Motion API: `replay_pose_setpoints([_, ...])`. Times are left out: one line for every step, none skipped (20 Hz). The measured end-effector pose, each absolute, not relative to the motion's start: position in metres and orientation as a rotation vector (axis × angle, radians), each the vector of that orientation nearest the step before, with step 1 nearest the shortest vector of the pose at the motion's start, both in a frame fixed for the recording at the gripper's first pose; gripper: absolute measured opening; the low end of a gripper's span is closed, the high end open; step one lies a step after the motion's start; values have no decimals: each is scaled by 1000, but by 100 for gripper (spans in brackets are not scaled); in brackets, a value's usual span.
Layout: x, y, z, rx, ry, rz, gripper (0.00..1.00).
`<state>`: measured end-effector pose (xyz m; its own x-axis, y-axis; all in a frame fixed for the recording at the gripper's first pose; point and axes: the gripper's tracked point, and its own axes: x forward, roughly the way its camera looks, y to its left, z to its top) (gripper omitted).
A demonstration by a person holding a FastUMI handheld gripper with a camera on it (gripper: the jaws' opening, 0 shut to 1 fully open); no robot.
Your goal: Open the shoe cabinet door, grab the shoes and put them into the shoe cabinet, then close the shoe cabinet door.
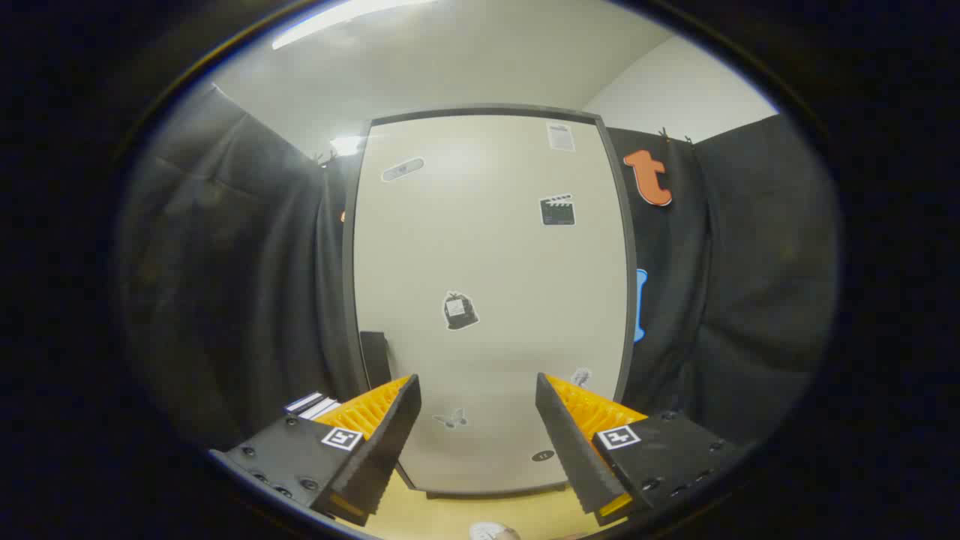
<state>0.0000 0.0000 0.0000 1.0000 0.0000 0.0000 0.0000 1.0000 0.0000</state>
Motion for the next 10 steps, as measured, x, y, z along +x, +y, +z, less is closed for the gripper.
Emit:
replay_pose_setpoints([1,0,1,0,-1,0,97])
replay_pose_setpoints([1,0,1,-1,-1,-1,97])
replay_pose_setpoints([0,-1,1,-2,-1,-3,97])
replay_pose_setpoints([1,-1,0,-6,0,-5,97])
replay_pose_setpoints([1,0,-1,-8,1,-3,97])
replay_pose_setpoints([1,0,-2,-10,4,-2,97])
replay_pose_setpoints([1,0,-2,-12,6,-3,97])
replay_pose_setpoints([2,0,-1,-11,6,-2,97])
replay_pose_setpoints([1,-1,-1,-9,4,-3,97])
replay_pose_setpoints([1,-1,0,-7,2,-3,97])
